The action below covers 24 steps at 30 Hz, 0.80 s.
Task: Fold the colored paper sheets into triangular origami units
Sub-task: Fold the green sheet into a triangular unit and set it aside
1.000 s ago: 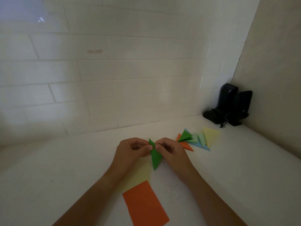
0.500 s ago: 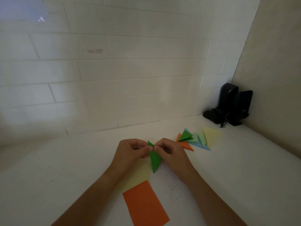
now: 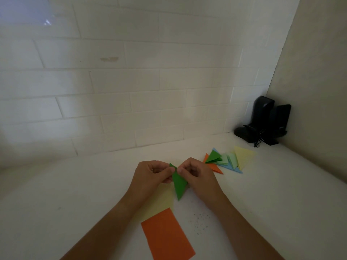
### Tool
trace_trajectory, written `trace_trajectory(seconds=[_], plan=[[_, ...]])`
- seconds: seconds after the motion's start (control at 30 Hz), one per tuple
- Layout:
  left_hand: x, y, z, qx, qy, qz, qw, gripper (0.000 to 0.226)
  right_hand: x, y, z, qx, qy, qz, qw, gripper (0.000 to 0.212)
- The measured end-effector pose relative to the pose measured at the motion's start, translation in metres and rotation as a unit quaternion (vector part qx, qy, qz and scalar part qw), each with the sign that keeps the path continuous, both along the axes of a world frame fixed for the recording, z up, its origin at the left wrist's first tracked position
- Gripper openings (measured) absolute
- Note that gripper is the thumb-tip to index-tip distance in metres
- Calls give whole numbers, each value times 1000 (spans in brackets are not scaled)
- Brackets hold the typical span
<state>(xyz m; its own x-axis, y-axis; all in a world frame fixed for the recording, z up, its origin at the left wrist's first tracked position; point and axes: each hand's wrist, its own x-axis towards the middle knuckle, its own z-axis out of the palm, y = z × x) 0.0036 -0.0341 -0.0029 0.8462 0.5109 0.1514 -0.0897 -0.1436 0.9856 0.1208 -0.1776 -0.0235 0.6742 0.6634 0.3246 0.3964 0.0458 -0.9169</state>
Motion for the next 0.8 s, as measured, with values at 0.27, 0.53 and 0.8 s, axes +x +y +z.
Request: trace_trajectory(seconds=[0.27,0.53,0.8], plan=[[-1,1,1,5,-2,-24,1000,12,-1,0,0,3,-13,17,1000,14],[0,5,-3,-2,0,-66,998,17,1,0,-1,2,0,-7,1000,8],[2,4,-3,15,2,-47,999,13,1,0,0,-20,-30,-19,999,13]])
